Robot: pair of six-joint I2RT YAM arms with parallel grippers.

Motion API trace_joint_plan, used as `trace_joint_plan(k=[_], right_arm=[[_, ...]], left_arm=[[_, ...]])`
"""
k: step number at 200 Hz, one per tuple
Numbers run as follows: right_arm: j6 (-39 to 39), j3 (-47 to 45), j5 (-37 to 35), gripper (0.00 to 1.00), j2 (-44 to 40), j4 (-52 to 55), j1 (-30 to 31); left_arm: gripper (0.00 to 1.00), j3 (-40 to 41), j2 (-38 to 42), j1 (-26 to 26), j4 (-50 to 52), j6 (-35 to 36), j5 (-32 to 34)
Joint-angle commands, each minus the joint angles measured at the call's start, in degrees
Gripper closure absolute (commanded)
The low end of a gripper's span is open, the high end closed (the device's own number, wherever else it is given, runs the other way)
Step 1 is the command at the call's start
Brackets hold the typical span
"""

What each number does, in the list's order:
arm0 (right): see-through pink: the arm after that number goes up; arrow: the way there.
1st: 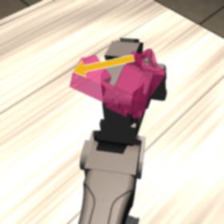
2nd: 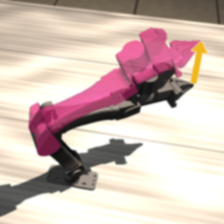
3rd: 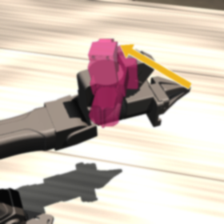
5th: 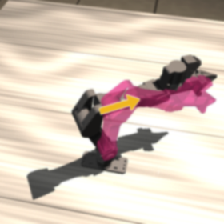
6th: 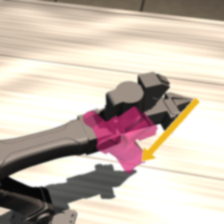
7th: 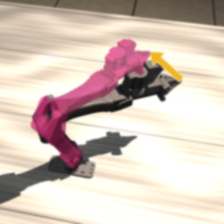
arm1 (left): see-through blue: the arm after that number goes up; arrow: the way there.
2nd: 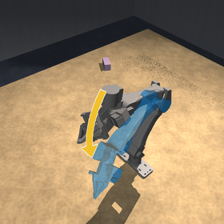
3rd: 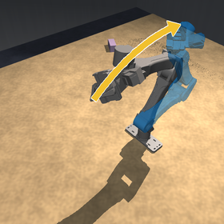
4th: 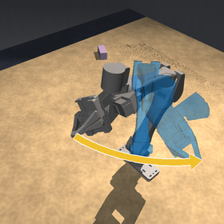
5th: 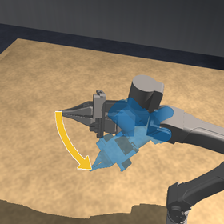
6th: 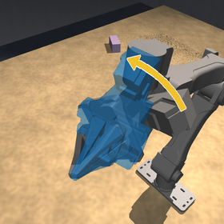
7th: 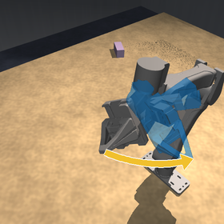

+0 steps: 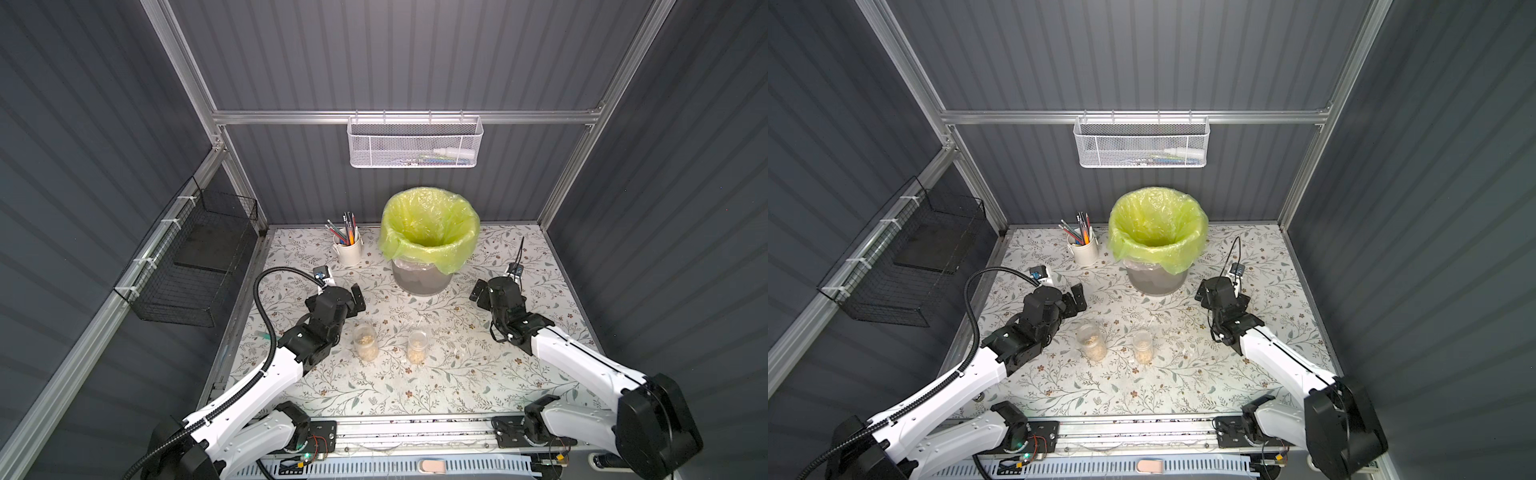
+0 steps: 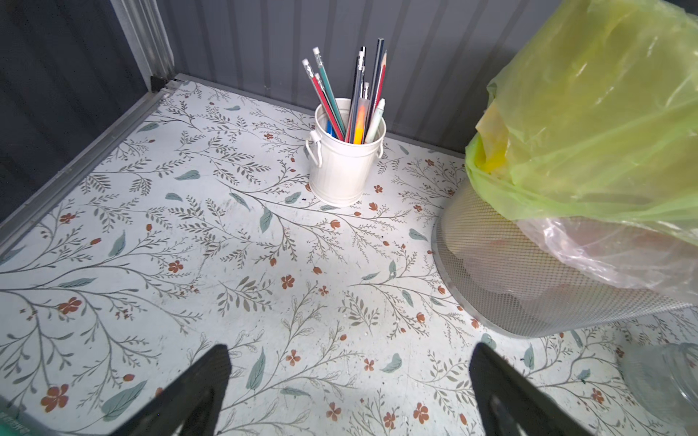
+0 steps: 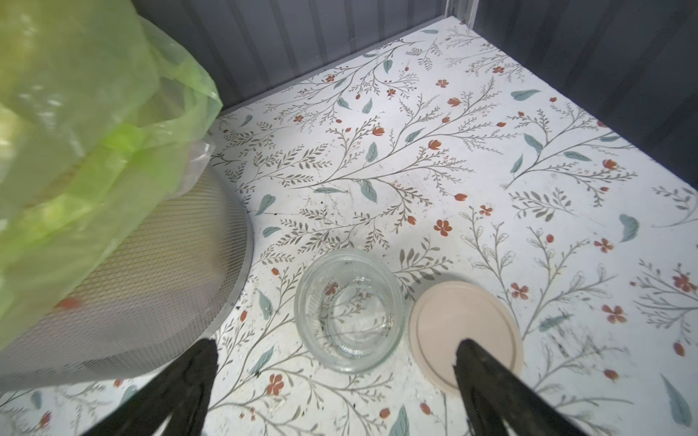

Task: Empty expired oatmeal from jars
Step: Place the jar at the center of the board, then pick up the jar from the center of the board.

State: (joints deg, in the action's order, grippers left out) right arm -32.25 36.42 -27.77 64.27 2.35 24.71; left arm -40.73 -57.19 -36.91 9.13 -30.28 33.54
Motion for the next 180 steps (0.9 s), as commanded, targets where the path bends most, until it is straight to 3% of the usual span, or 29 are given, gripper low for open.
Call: trace_joint_plan(k=[1,41,81,106,137,180], right_arm=[[1.6,3.1,4.2,0.01,-5.7,11.4,2.0],[-4.8,14.1,8.2,0.01,-9.8,31.0,7.8],[-0.7,22.3,19.2,0.01,-4.5,39.2,14.2],[1.2,22.4,23.5,0.01,-1.9,39.3,17.9],[4.3,21.2,27.2,0.01,-1.0,37.6,19.4],[11.5,18.2,37.2,0.01,-2.9,33.2,19.9]], left_arm=[[0.00,-4.2,0.5,0.2,1.0,3.0,1.2],[0.00,-12.4,-4.7,0.3,4.2,9.3,-0.8],[0.00,-17.3,-5.2,0.3,7.5,14.0,-4.5],[0.00,-13.8,-2.6,0.3,3.7,16.8,-6.9],[0.00,-14.3,-2.5,0.2,8.4,17.1,-7.8],[0.00,-8.6,-0.2,0.0,6.6,19.0,-20.9]])
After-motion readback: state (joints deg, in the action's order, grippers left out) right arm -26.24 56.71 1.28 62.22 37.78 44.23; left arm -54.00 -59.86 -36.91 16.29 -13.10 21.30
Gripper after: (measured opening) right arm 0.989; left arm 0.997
